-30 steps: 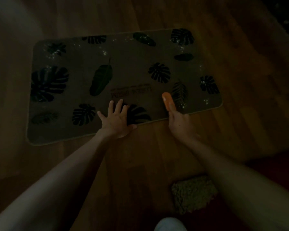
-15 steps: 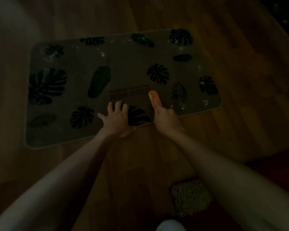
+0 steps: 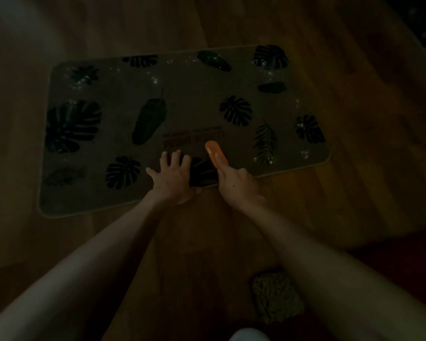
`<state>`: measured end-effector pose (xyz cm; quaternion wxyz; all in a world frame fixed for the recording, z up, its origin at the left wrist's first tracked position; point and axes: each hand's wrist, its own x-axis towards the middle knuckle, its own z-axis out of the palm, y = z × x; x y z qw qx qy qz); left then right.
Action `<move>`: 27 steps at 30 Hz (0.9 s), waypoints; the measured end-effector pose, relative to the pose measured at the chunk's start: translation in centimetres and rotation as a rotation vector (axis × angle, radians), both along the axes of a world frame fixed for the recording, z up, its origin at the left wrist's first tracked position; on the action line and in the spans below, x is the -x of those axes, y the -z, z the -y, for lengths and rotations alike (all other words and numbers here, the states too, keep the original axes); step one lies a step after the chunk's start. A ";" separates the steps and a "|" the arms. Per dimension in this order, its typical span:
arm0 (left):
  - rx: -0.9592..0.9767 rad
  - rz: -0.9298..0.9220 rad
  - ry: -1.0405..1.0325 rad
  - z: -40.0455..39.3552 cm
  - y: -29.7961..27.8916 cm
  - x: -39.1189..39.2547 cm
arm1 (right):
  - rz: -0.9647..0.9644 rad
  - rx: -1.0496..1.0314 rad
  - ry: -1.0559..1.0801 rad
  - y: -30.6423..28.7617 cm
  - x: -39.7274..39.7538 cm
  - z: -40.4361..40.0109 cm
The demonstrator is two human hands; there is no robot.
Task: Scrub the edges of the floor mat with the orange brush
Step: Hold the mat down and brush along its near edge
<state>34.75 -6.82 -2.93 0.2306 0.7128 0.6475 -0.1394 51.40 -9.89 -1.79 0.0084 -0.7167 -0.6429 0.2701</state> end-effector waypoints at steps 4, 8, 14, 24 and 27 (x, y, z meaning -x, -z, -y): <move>0.010 0.001 -0.026 0.1 0.1 -0.4 | -0.090 -0.011 0.059 0.0 0.0 0.6; 0.004 0.005 -0.028 0.3 0.3 -0.5 | -0.112 -0.046 0.051 0.9 -0.9 5.0; 0.020 -0.003 -0.043 0.2 0.1 -0.7 | -0.035 -0.043 0.048 0.3 -1.9 3.5; 0.086 -0.040 -0.081 -0.1 -0.1 -1.6 | -0.007 -0.005 0.068 -0.6 -2.0 -0.6; 0.073 -0.045 -0.089 -0.4 -0.1 -1.5 | -0.066 -0.005 0.098 -0.6 -2.2 1.1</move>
